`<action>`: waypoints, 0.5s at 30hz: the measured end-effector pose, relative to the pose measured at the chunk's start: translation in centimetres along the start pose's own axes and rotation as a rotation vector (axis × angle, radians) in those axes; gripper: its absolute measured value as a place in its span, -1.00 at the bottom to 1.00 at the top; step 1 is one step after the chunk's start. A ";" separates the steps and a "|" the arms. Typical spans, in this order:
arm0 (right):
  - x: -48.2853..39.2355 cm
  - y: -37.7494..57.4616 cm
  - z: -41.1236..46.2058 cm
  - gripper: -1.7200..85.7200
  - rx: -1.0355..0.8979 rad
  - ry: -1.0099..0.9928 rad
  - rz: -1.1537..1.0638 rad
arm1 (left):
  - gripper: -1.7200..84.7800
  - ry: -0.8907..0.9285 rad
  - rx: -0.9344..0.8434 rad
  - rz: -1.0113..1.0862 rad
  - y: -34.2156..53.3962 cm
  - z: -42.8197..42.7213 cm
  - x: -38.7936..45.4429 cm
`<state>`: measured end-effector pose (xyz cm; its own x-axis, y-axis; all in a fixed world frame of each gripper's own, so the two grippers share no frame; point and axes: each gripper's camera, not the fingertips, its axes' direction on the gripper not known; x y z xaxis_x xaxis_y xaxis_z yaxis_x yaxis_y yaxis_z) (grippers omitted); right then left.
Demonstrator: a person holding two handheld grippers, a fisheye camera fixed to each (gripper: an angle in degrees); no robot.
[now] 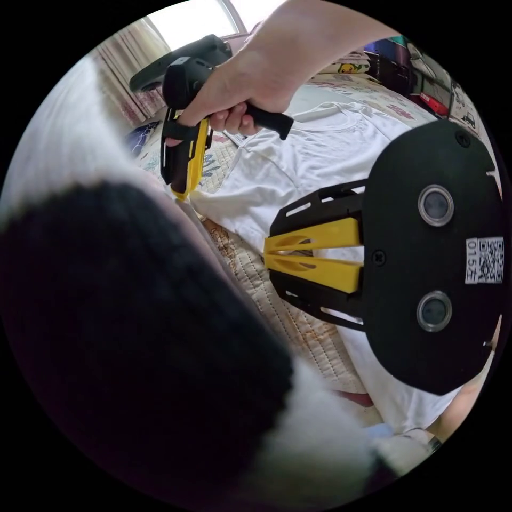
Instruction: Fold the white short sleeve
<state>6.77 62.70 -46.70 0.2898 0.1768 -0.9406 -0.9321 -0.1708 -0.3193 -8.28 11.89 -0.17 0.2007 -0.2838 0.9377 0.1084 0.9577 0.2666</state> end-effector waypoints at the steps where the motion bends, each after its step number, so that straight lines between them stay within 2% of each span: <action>1: 1.1 0.3 0.6 -0.81 -0.009 -0.027 0.003 | -0.96 0.007 -0.002 0.012 0.1 0.2 -0.3; 6: 5.2 2.3 2.6 -0.83 -0.017 -0.121 0.018 | -0.97 0.022 -0.027 0.060 0.3 0.9 -1.2; 10: 5.5 3.3 4.9 -0.83 -0.075 -0.020 -0.084 | -0.97 0.031 -0.034 0.099 0.3 1.5 -1.8; 15: 5.6 3.8 6.4 -0.92 -0.097 0.097 -0.133 | -0.97 0.026 -0.027 0.120 0.1 2.2 -2.2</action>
<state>3.42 69.28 -52.47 0.4334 0.1103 -0.8944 -0.8601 -0.2456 -0.4471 -10.82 12.68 -1.72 0.2392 -0.1684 0.9563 0.1081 0.9834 0.1461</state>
